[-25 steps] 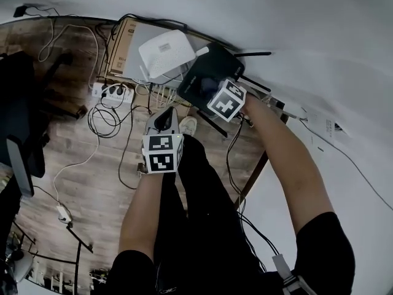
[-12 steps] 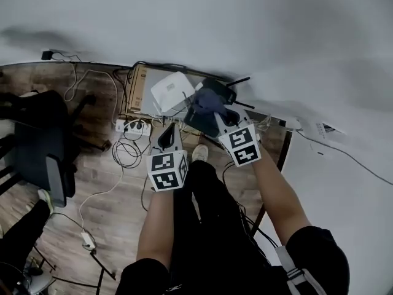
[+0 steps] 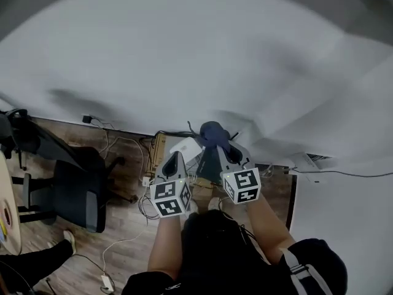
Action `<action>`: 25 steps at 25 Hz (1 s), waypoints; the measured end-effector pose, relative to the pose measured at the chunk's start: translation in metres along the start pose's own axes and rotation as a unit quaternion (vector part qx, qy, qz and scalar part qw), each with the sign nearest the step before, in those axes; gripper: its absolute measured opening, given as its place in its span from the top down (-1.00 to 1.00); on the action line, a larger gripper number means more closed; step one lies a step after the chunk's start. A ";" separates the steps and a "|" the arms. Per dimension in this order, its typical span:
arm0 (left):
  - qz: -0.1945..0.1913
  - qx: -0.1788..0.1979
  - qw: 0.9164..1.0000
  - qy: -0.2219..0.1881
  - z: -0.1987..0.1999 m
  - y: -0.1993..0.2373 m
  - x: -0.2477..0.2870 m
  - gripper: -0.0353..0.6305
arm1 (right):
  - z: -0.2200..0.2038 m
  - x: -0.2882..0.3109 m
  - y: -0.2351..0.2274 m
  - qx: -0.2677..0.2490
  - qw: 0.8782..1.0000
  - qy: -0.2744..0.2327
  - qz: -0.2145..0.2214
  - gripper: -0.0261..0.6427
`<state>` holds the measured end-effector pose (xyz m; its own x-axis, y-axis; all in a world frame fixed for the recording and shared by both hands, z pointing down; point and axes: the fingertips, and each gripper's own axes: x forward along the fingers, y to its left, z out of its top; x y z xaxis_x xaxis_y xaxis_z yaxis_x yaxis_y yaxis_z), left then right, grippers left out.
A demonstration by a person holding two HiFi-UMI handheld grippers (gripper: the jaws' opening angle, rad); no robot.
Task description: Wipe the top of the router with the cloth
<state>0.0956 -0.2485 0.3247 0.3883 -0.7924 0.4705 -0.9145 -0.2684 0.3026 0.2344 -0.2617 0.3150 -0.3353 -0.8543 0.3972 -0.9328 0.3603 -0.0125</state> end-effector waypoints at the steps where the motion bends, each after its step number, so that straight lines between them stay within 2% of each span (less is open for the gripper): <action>1: 0.001 0.010 1.000 -0.015 0.021 -0.002 -0.006 0.89 | 0.021 -0.002 -0.001 0.001 1.000 -0.026 -0.004 0.86; 4: 0.014 0.045 0.997 -0.063 0.077 -0.008 -0.032 0.89 | 0.081 -0.017 0.003 0.011 0.995 -0.102 -0.005 0.86; 8: 0.028 0.071 0.993 -0.090 0.112 -0.030 -0.095 0.89 | 0.114 -0.070 0.027 0.031 0.991 -0.126 0.030 0.86; 12: 0.042 0.105 0.983 -0.142 0.161 -0.042 -0.131 0.89 | 0.160 -0.088 0.042 0.033 0.983 -0.171 0.061 0.86; 17: 0.029 0.111 0.979 -0.165 0.177 -0.070 -0.159 0.89 | 0.196 -0.113 0.045 0.031 0.975 -0.205 0.081 0.86; 20: 0.035 0.121 0.977 -0.171 0.183 -0.073 -0.162 0.89 | 0.213 -0.119 0.044 0.023 0.972 -0.223 0.074 0.86; 25: 0.033 0.120 0.977 -0.172 0.183 -0.080 -0.157 0.89 | 0.220 -0.120 0.039 0.031 0.970 -0.230 0.070 0.86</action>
<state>0.0870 -0.2029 0.0748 0.3048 -0.9383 0.1637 -0.9524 -0.2993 0.0577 0.2088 -0.2272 0.0653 -0.4697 -0.8805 -0.0641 -0.8751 0.4739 -0.0983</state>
